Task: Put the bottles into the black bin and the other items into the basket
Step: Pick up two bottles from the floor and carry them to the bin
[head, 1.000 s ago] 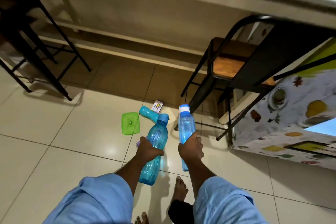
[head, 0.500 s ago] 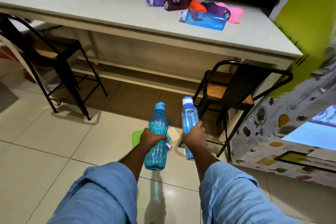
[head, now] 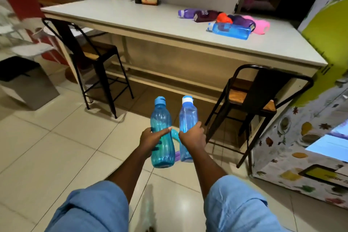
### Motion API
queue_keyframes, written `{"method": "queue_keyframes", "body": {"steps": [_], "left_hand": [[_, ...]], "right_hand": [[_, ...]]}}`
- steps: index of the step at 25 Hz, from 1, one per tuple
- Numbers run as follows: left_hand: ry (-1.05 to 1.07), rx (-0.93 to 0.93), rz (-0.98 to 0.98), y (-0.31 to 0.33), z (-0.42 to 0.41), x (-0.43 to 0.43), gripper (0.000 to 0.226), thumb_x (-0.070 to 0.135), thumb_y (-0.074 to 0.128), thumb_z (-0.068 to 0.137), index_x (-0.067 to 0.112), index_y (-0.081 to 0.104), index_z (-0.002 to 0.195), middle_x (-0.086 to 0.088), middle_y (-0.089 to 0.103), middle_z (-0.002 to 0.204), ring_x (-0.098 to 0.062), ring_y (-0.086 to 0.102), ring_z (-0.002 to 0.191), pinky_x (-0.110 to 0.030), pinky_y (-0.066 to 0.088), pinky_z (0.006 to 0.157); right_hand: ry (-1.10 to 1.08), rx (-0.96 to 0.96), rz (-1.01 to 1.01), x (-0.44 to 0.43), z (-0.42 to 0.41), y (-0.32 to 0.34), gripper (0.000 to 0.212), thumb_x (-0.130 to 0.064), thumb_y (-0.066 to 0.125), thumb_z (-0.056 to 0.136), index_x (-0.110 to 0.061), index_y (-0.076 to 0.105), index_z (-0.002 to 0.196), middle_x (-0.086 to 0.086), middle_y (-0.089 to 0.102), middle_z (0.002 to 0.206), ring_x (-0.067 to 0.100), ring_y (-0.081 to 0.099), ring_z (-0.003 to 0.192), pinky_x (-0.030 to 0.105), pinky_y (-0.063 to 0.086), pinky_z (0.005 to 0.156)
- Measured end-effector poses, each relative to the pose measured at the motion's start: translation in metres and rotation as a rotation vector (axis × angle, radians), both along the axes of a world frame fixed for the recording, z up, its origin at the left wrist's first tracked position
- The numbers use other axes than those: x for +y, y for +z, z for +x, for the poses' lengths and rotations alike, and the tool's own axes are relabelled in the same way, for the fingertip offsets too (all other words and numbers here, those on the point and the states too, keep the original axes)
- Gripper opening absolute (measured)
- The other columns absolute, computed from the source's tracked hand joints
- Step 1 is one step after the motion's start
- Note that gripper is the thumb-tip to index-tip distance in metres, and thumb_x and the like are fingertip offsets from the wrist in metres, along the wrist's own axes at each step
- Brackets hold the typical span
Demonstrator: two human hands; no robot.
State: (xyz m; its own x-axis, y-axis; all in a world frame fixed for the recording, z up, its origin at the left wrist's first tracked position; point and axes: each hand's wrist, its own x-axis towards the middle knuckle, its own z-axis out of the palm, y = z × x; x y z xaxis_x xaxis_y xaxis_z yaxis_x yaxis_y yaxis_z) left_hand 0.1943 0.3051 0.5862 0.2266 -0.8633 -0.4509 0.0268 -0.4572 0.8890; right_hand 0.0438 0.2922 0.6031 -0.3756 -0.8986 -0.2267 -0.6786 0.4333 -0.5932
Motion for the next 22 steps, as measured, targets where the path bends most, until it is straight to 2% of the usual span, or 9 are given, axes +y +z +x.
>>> {"method": "queue_keyframes", "body": {"steps": [5,8,17,22], "left_hand": [[0.081,0.087,0.002,-0.002,0.083,0.040,0.054,0.049,0.086,0.061,0.015,0.066,0.097,-0.015,0.069,0.101,-0.034,0.070,0.087,-0.043,0.061,0.068],[0.133,0.069,-0.022,0.003,0.151,0.050,0.053,0.048,0.086,0.061,0.015,0.065,0.097,-0.017,0.069,0.102,-0.035,0.070,0.087,-0.046,0.060,0.072],[0.168,-0.081,-0.062,0.026,0.390,0.046,0.046,0.049,0.084,0.064,0.023,0.058,0.092,-0.010,0.066,0.096,-0.030,0.068,0.081,-0.037,0.057,0.065],[0.234,-0.071,-0.062,0.021,0.478,0.026,0.060,0.050,0.083,0.064,0.017,0.057,0.106,-0.011,0.066,0.098,-0.032,0.069,0.082,-0.040,0.059,0.069]], "right_hand": [[0.093,-0.005,0.016,0.026,0.085,0.007,0.071,-0.034,0.070,0.074,-0.014,0.034,0.133,0.011,0.051,0.127,0.035,0.054,0.117,0.047,0.048,0.093],[0.146,-0.030,0.010,0.027,0.154,0.015,0.074,-0.034,0.070,0.075,-0.013,0.032,0.135,0.011,0.050,0.129,0.034,0.053,0.119,0.046,0.047,0.093],[0.186,-0.192,-0.046,0.014,0.390,0.029,0.070,-0.034,0.071,0.075,-0.013,0.035,0.132,0.012,0.051,0.127,0.035,0.053,0.118,0.045,0.047,0.094],[0.242,-0.236,-0.056,-0.017,0.482,0.029,0.071,-0.039,0.071,0.076,-0.014,0.036,0.132,0.011,0.054,0.124,0.033,0.055,0.114,0.043,0.049,0.092]]}}
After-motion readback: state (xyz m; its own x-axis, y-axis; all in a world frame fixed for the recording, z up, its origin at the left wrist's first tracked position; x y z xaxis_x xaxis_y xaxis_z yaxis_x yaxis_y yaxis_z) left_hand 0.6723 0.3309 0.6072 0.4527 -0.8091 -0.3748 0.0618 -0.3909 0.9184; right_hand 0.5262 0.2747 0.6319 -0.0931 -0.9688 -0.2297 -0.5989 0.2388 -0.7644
